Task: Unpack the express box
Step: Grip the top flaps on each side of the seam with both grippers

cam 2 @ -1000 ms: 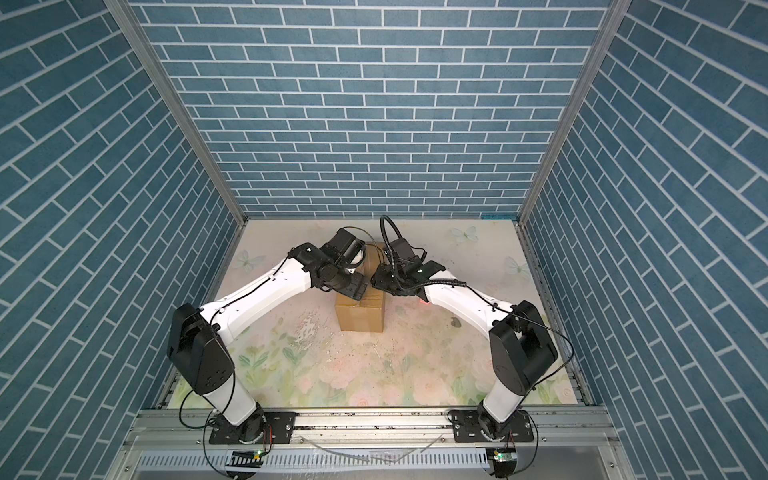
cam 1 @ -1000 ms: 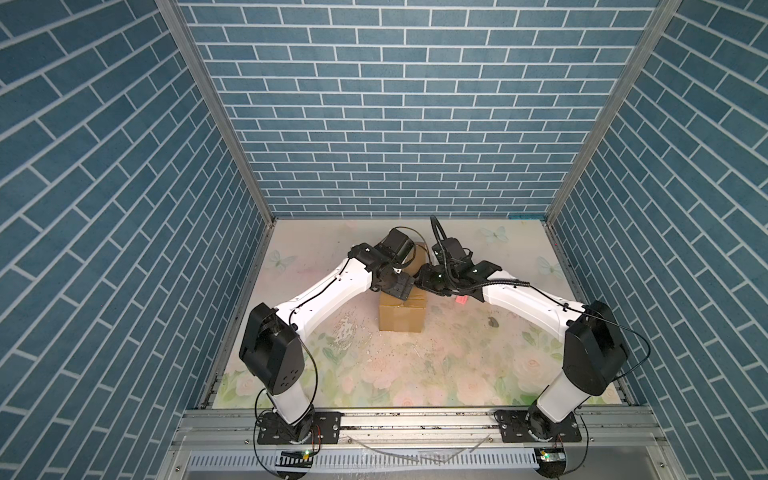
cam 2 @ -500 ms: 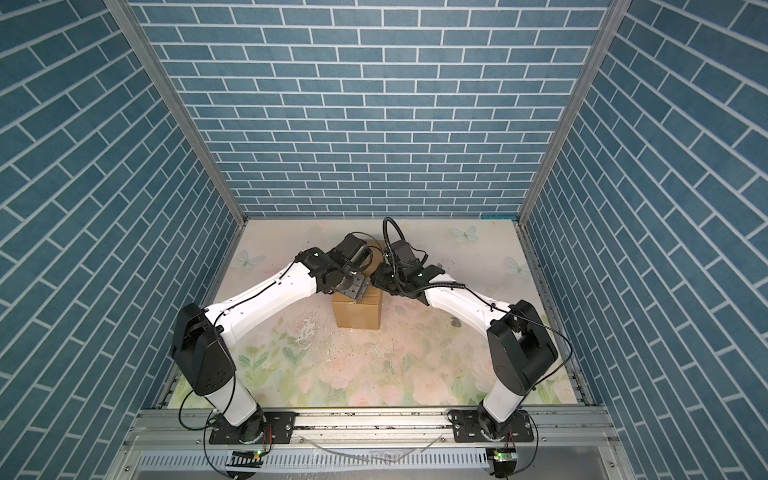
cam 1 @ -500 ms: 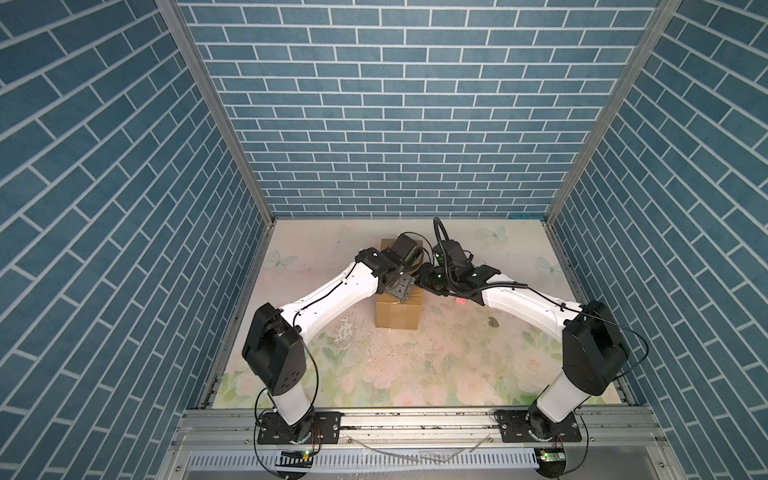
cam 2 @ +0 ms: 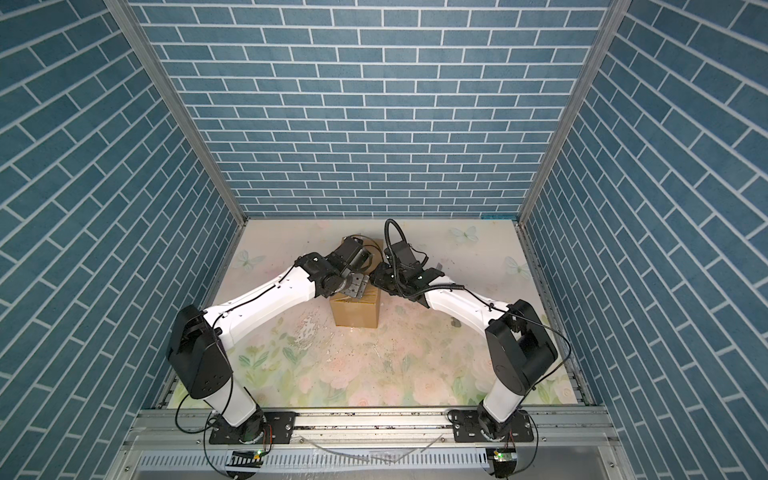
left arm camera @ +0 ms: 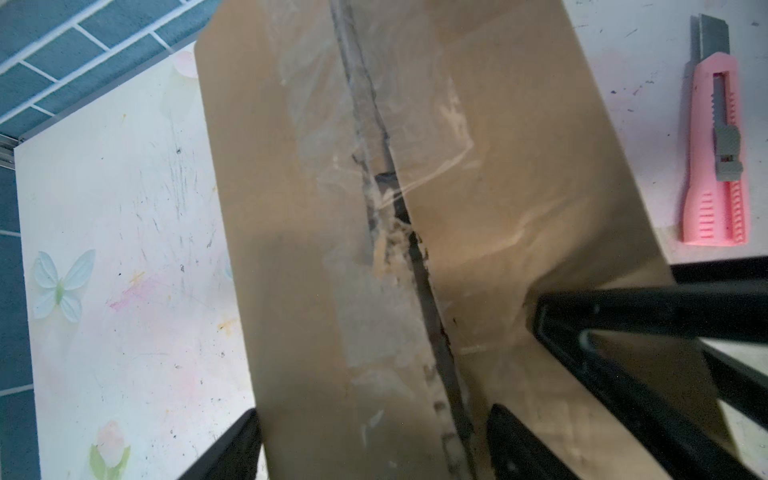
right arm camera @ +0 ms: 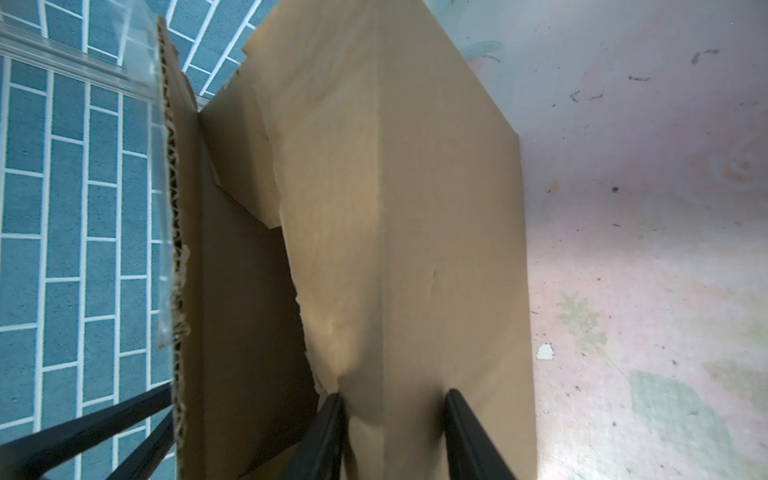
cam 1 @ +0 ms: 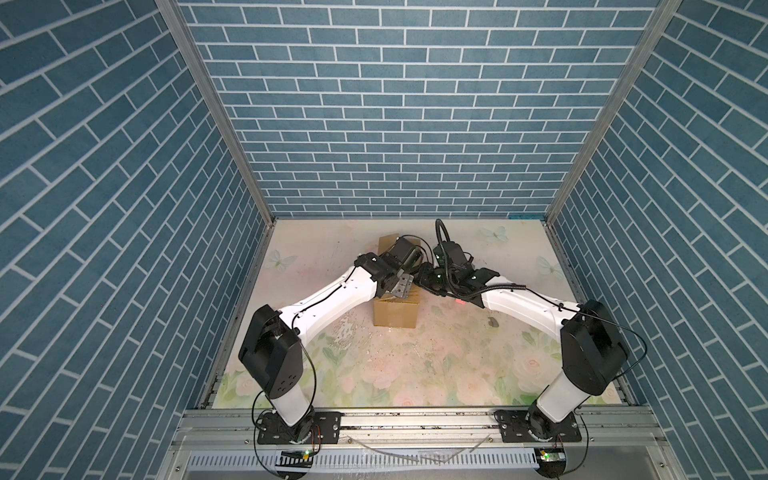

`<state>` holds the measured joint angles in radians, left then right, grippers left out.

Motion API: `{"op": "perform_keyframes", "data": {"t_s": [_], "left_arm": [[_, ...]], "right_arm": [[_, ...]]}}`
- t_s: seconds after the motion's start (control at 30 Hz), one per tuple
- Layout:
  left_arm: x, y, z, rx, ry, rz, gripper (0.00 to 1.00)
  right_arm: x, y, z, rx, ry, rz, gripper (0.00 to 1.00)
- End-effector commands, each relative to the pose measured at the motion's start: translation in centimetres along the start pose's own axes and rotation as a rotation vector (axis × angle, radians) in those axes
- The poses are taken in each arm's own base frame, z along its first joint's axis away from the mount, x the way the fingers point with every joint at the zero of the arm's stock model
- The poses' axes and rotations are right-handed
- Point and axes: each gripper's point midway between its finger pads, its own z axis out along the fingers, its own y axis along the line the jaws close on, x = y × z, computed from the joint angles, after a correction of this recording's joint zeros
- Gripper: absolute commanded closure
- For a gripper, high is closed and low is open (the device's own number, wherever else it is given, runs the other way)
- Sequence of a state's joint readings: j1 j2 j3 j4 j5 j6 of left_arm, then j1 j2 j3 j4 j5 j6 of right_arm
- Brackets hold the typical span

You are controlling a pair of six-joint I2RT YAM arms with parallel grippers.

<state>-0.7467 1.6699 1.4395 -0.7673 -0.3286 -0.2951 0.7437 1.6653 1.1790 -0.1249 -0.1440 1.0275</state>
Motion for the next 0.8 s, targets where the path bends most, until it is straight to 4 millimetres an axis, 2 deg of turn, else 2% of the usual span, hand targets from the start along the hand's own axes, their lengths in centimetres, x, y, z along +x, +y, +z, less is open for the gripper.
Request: {"op": "perform_keyframes", "data": {"t_s": [0.0, 0.23, 0.37, 0.47, 0.6, 0.77], "left_arm": [[-0.9, -0.6, -2.0, 0.051, -0.071, -0.026, 0.19], [-1.3, 0.3, -3.4, 0.098, -0.125, -0.085, 0.36], [-0.7, 1.1, -3.1, 0.143, -0.127, -0.154, 0.43], [-0.1, 1.9, -2.7, 0.164, -0.126, -0.198, 0.44], [0.5, 2.7, -2.6, 0.188, -0.126, -0.235, 0.44], [-0.5, 3.0, -4.4, 0.235, -0.182, -0.256, 0.23]], "right_arm": [[4.5, -4.8, 2.0, 0.142, 0.147, 0.079, 0.61], [4.5, -5.0, 2.0, 0.159, 0.149, 0.075, 0.61], [4.2, -4.9, 1.6, 0.178, 0.147, 0.056, 0.60], [4.0, -4.8, 1.4, 0.190, 0.146, 0.044, 0.58], [3.8, -4.3, 0.9, 0.206, 0.143, 0.018, 0.57], [3.7, -3.9, 0.9, 0.211, 0.141, 0.004, 0.53]]}}
